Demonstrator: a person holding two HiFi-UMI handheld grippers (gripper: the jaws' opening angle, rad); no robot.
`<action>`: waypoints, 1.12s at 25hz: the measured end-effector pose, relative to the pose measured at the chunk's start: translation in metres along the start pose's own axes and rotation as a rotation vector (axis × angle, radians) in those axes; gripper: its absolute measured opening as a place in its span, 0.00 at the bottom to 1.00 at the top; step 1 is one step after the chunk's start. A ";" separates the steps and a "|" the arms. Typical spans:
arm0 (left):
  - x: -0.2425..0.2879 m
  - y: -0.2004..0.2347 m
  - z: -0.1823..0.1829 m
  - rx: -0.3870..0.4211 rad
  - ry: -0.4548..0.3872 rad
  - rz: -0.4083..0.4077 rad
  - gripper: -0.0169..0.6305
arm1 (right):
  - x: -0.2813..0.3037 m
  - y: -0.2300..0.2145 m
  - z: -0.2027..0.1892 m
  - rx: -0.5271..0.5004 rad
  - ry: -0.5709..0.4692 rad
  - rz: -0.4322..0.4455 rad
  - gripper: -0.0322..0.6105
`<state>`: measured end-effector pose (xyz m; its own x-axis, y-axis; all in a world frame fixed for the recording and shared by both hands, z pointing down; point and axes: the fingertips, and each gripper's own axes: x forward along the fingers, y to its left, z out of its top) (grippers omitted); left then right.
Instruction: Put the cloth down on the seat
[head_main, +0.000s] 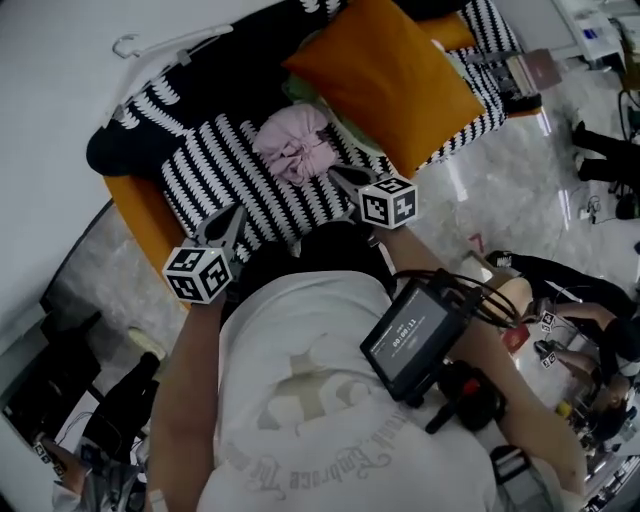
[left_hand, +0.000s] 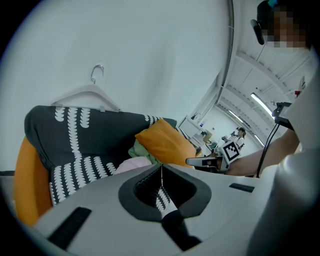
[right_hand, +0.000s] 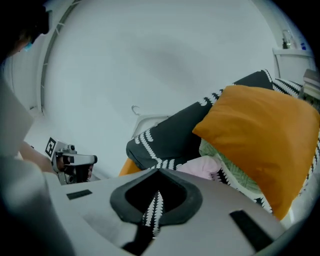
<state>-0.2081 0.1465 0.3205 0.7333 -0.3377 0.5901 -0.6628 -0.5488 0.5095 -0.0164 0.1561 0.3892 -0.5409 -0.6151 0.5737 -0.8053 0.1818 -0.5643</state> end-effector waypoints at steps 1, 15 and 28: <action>-0.002 0.001 0.002 -0.001 -0.008 -0.002 0.05 | -0.002 0.003 0.007 -0.008 -0.013 -0.001 0.08; -0.048 -0.004 0.036 0.083 -0.122 -0.017 0.05 | -0.058 0.089 0.096 -0.239 -0.216 0.056 0.08; -0.064 -0.039 0.050 0.235 -0.139 -0.116 0.05 | -0.117 0.135 0.105 -0.289 -0.391 0.004 0.07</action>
<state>-0.2219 0.1510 0.2316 0.8268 -0.3550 0.4363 -0.5316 -0.7467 0.3998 -0.0359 0.1720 0.1835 -0.4571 -0.8462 0.2741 -0.8677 0.3565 -0.3464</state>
